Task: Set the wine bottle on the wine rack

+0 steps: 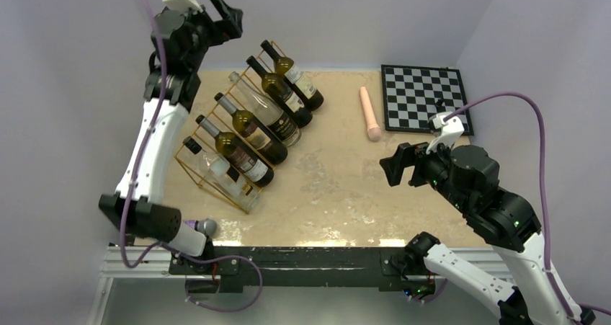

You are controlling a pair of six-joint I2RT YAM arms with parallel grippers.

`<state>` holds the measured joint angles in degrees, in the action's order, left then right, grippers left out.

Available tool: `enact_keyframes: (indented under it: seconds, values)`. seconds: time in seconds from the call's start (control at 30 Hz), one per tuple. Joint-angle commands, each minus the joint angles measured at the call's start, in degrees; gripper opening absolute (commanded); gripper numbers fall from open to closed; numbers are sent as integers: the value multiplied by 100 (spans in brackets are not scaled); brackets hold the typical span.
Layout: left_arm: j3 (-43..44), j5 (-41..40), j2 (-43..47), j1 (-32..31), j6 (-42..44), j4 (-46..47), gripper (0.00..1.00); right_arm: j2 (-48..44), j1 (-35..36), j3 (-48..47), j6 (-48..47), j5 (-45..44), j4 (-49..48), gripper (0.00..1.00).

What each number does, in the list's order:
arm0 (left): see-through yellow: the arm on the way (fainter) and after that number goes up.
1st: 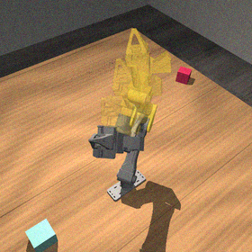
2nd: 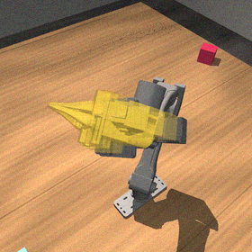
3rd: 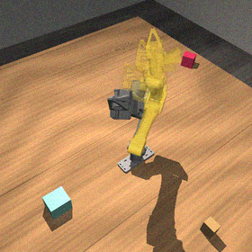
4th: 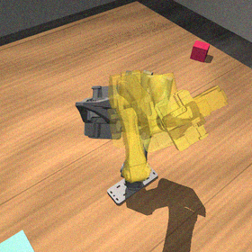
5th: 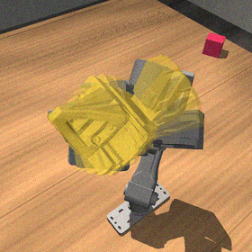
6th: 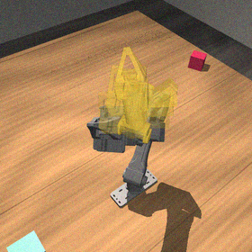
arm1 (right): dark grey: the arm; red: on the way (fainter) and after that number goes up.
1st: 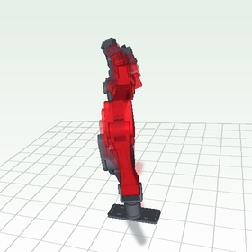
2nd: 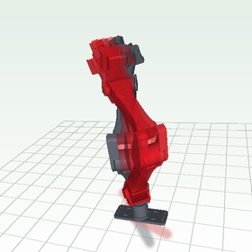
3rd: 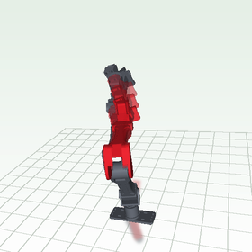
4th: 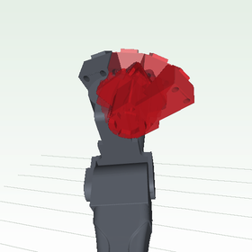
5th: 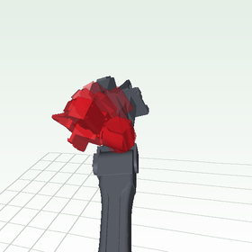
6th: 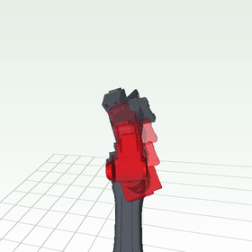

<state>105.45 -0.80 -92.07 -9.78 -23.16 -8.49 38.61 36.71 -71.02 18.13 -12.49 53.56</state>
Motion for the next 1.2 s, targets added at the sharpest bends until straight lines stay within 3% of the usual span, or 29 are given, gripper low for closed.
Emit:
enact_keyframes:
  seconds: [0.0,0.17,0.5,0.87,1.17]
  values:
    - [-898,-94,1196,-6,-178,-1247,99,-77,-5,-156,135,-194,-137,99]
    - [-1817,-82,2588,-6,-373,-2388,99,-210,-1,-216,166,-699,104,99]
    - [-2527,-255,4789,-8,68,-4449,99,-690,-3,-289,128,-2003,481,99]
    - [-2834,-442,5841,-6,502,-5614,99,-1007,1,-456,142,-2670,779,99]
    - [-3085,-806,6121,-6,396,-5852,99,-1401,-5,-342,92,-2102,645,98]
